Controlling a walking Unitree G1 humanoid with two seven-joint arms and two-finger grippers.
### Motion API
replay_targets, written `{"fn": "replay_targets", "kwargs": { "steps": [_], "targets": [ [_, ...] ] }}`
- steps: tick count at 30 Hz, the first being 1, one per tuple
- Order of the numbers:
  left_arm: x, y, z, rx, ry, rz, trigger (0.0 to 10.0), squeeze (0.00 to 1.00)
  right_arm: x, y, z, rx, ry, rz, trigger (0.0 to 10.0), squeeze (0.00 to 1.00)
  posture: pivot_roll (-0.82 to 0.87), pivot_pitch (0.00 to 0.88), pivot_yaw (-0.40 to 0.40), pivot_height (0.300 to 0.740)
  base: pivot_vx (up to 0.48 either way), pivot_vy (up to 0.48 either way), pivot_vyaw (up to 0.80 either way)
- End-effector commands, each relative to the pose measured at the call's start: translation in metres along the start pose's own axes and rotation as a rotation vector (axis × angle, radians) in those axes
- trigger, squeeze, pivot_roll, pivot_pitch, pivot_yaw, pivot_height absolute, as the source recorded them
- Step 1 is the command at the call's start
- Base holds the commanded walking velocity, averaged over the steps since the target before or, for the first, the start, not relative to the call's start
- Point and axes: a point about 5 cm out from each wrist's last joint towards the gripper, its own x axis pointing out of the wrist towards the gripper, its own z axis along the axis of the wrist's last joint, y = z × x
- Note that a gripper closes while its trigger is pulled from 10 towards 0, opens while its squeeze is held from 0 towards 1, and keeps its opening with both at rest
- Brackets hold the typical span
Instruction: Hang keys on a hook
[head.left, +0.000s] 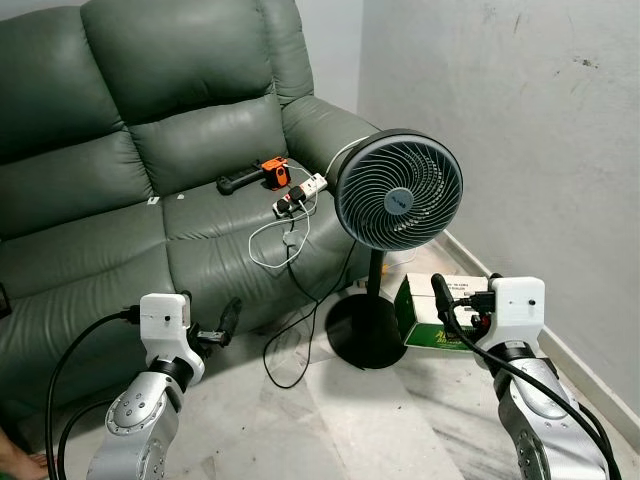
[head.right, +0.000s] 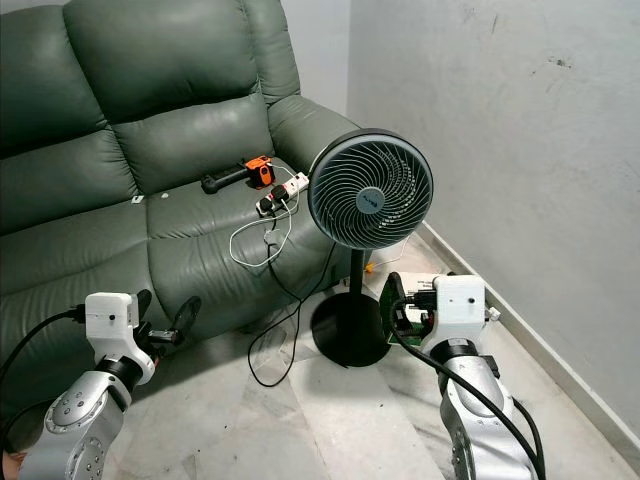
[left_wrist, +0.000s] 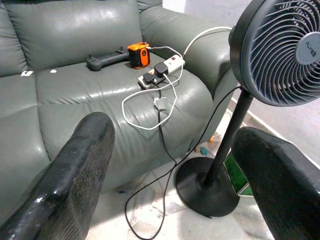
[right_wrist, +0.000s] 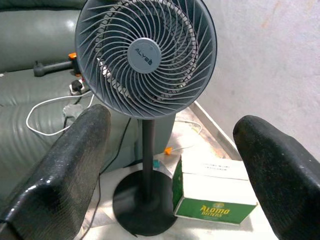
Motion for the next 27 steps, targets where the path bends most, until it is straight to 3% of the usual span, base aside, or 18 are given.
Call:
{"fn": "replay_targets", "kwargs": {
  "steps": [1, 11, 20, 27],
  "targets": [
    [-0.0006, 0.0017, 0.0015, 0.014, -0.004, -0.008, 10.0, 0.00, 0.0001, -0.0003, 0.0013, 0.021, 0.007, 0.007, 10.0, 0.00, -0.04, 0.011, 0.060, 0.740, 0.000, 0.000, 0.00],
    [-0.0010, 0.0033, -0.0010, -0.045, 0.011, 0.008, 10.0, 0.00, -0.0006, -0.0018, -0.0027, 0.021, 0.020, -0.001, 10.0, 0.00, -0.05, 0.025, 0.058, 0.740, 0.000, 0.000, -0.62],
    [-0.0020, 0.0025, -0.0025, -0.042, 0.022, 0.005, 10.0, 0.00, -0.0023, -0.0018, -0.0032, 0.026, 0.024, 0.004, 10.0, 0.00, -0.05, 0.034, 0.057, 0.740, 0.000, 0.000, -0.77],
    [-0.0033, 0.0019, -0.0036, -0.048, 0.030, 0.002, 10.0, 0.00, -0.0042, -0.0013, -0.0028, 0.026, 0.019, 0.014, 10.0, 0.00, -0.05, 0.040, 0.056, 0.740, 0.000, 0.316, 0.00]
  ]
}}
